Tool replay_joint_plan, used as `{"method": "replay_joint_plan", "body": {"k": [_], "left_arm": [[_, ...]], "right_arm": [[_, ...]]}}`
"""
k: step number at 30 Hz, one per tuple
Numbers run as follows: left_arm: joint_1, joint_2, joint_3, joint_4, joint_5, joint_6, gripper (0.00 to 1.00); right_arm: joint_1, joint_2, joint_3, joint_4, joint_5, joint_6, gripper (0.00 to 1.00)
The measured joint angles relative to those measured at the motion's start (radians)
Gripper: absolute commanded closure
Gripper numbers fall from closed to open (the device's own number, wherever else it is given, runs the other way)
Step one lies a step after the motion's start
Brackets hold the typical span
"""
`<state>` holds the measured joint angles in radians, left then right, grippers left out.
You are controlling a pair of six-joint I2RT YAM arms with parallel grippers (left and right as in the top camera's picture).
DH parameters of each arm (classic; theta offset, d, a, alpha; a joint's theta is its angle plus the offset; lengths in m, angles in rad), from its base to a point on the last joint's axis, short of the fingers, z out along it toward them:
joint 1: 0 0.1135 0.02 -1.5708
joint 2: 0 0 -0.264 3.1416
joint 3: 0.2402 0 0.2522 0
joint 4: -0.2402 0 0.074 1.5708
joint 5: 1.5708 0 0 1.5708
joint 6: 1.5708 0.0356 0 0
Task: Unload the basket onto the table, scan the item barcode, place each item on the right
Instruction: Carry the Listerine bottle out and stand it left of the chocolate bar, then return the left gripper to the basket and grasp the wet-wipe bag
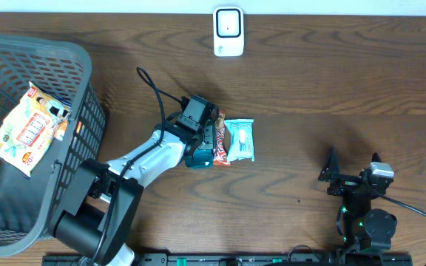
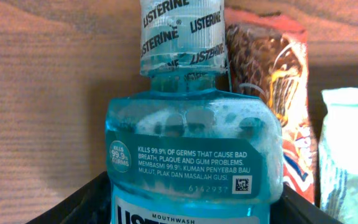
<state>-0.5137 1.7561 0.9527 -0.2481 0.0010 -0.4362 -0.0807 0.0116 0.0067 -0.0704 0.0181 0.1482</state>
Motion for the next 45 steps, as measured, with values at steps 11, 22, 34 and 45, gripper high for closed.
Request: {"method": "replay_joint_plan", "body": {"k": [11, 22, 34, 45], "left_arm": [[0.035, -0.145, 0.447, -0.54, -0.093, 0.124, 0.02], [0.186, -0.451, 0.732, -0.682, -0.408, 0.167, 0.02], [0.822, -0.474, 0.654, -0.818, -0.358, -0.101, 0.02], [1.186, -0.424, 0.298, -0.567, -0.135, -0.185, 0.02]], "right_arm": [[0.0, 0.0, 0.0, 0.0, 0.0, 0.0, 0.01], [0.0, 0.0, 0.0, 0.0, 0.0, 0.0, 0.01], [0.0, 0.0, 0.0, 0.0, 0.0, 0.0, 0.01], [0.0, 0.0, 0.0, 0.0, 0.0, 0.0, 0.01]]}}
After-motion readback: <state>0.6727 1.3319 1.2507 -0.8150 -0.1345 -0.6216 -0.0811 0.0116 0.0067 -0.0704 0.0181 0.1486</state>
